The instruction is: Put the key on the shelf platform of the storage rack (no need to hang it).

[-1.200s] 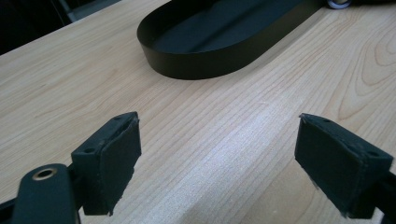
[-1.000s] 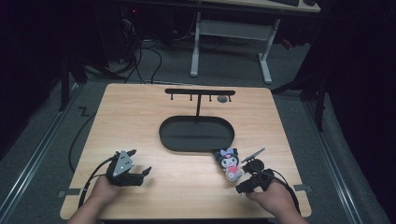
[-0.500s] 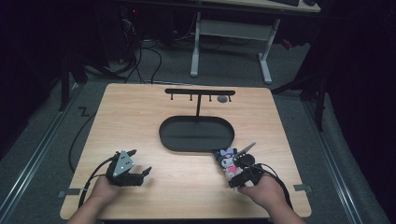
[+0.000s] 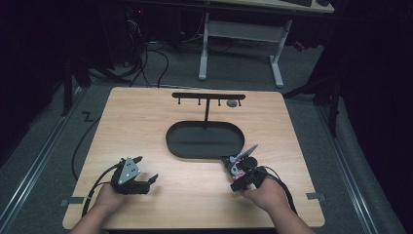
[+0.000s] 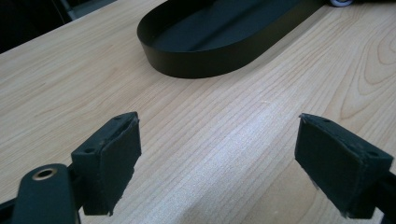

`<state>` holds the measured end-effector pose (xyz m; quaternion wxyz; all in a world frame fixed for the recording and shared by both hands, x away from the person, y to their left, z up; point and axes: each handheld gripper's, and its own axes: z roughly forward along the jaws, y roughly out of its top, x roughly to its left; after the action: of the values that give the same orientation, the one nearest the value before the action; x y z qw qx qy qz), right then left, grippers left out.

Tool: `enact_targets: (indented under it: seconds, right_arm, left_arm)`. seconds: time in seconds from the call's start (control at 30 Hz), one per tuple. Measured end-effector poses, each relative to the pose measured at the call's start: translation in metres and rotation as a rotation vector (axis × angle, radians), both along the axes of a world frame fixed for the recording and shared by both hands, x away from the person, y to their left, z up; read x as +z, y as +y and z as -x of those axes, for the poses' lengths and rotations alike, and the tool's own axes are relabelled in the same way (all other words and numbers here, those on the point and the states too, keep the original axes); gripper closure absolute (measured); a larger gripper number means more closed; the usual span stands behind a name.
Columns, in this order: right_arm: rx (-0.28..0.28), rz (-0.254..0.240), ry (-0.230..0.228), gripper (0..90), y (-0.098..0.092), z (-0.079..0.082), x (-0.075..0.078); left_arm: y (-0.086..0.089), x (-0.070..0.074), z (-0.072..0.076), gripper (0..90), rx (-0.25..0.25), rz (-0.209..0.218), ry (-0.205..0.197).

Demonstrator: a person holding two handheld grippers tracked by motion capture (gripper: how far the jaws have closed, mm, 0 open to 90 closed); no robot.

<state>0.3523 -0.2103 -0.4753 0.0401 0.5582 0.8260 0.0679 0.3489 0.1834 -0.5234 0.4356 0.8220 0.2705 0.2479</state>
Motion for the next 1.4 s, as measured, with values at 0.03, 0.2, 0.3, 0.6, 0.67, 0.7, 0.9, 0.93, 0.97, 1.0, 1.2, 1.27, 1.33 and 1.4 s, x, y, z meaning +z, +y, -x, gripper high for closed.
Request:
enact_targets:
  seconds: [0.03,0.2,0.3,0.6,0.67,0.7,0.9,0.93,0.97,1.0,1.2,1.27,1.33,1.4]
  right_arm:
    - [-0.001,0.000,0.000,18.6,0.000,-0.001,-0.001]
    - [-0.008,0.005,-0.006,22.4,0.001,-0.003,-0.004]
    - [-0.004,0.016,-0.022,29.3,0.004,-0.003,-0.005]
    - [-0.036,-0.004,0.002,47.8,-0.002,-0.005,-0.002]
    - [-0.029,0.002,-0.010,48.5,0.000,-0.003,0.001]
    - [-0.029,0.002,-0.010,48.5,0.000,-0.003,0.001]
    - [-0.016,-0.002,-0.028,48.9,0.000,0.001,0.017]
    - [-0.012,-0.005,-0.040,48.9,-0.002,0.002,0.023]
    - [-0.012,-0.005,-0.040,48.9,-0.002,0.002,0.023]
    - [-0.006,-0.010,-0.049,48.9,-0.005,0.002,0.028]
    - [-0.007,-0.020,-0.082,48.9,-0.007,0.002,0.041]
    - [-0.005,-0.020,-0.088,48.9,-0.007,0.000,0.046]
    - [-0.009,-0.024,-0.098,48.9,-0.007,-0.002,0.049]
    - [-0.007,-0.024,-0.113,48.9,-0.006,-0.005,0.053]
  left_arm:
    - [0.000,0.000,0.000,15.4,0.000,0.000,0.000]
    - [0.000,0.000,0.000,15.4,0.002,-0.002,0.001]
    - [-0.001,0.000,0.000,15.4,0.002,-0.008,-0.003]
    - [-0.001,0.000,0.000,15.4,0.004,-0.014,-0.002]
    - [-0.001,0.000,0.000,15.4,0.004,-0.014,-0.002]
    - [-0.001,0.000,0.000,15.4,0.004,-0.014,-0.002]
    - [-0.001,0.000,0.000,15.4,0.005,-0.014,-0.002]
    - [-0.001,0.000,0.000,15.4,0.004,-0.014,-0.002]
    - [-0.001,0.000,0.000,15.4,0.004,-0.014,-0.002]
    - [-0.001,0.000,0.000,15.4,0.005,-0.015,-0.002]
    - [-0.001,0.000,0.000,15.4,0.004,-0.018,-0.003]
    - [-0.001,0.000,0.000,15.4,0.005,-0.016,-0.002]
    - [-0.001,0.000,0.000,15.4,0.005,-0.016,-0.001]
    - [-0.001,0.000,0.000,15.4,0.005,-0.017,-0.001]
